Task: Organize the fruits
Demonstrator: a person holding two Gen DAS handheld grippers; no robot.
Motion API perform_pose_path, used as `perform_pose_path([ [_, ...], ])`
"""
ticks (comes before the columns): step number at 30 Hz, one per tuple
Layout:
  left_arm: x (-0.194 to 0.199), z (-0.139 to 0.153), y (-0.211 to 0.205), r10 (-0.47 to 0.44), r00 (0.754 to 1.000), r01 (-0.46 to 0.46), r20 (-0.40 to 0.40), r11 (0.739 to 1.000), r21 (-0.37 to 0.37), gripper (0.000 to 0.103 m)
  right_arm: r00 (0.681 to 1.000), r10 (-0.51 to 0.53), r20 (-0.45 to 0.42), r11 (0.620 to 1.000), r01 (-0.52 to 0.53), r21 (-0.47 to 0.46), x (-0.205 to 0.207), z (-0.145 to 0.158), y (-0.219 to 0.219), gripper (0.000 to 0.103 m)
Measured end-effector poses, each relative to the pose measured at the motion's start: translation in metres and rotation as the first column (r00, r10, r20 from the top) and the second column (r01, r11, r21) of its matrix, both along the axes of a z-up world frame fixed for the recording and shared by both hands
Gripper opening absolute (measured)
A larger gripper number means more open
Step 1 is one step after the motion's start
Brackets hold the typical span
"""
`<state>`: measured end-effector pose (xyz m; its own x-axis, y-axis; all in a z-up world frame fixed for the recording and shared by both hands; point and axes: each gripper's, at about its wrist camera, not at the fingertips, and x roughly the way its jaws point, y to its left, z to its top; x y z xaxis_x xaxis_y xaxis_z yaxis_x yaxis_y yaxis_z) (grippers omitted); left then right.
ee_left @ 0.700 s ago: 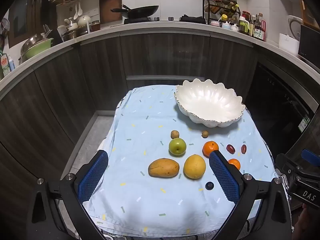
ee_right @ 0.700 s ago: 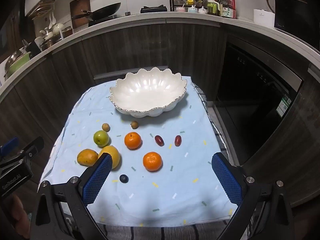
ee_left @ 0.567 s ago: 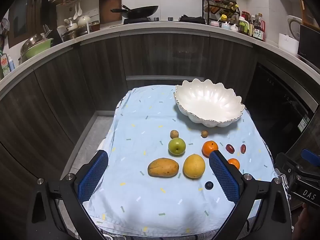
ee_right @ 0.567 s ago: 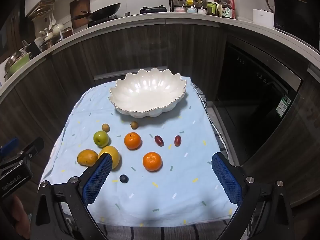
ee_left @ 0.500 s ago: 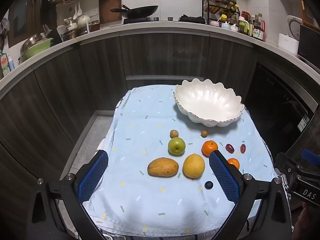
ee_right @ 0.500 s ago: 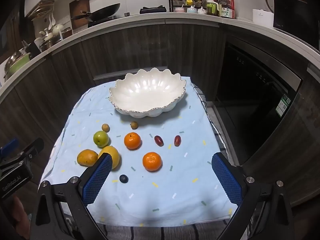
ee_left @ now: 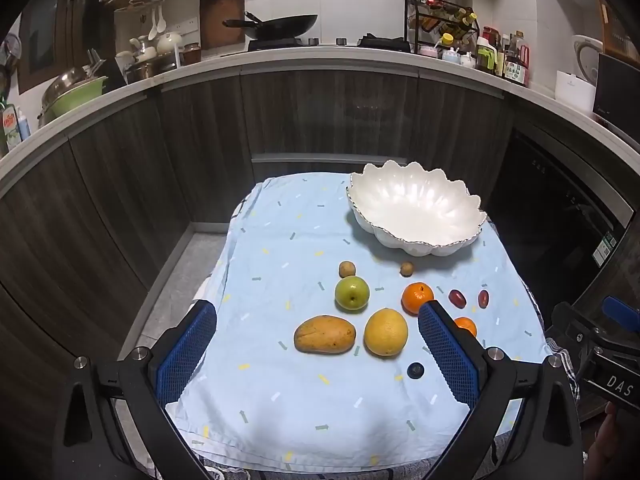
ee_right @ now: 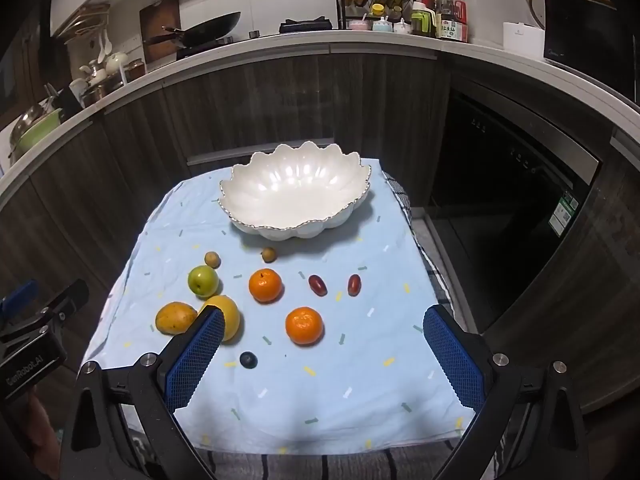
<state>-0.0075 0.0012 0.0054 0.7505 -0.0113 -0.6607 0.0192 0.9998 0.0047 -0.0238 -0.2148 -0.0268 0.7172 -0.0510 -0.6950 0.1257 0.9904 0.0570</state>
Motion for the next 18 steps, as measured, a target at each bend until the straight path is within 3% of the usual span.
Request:
perform_pose_path([
  [18,-0.0022,0.0021,0.0010,0.002,1.000,-0.002,0.009,1.000,0.002,0.103,1.000,0.001,0.005,1.000,-0.001,0.002,-0.0011,0.0012,-0.0002,0.101],
])
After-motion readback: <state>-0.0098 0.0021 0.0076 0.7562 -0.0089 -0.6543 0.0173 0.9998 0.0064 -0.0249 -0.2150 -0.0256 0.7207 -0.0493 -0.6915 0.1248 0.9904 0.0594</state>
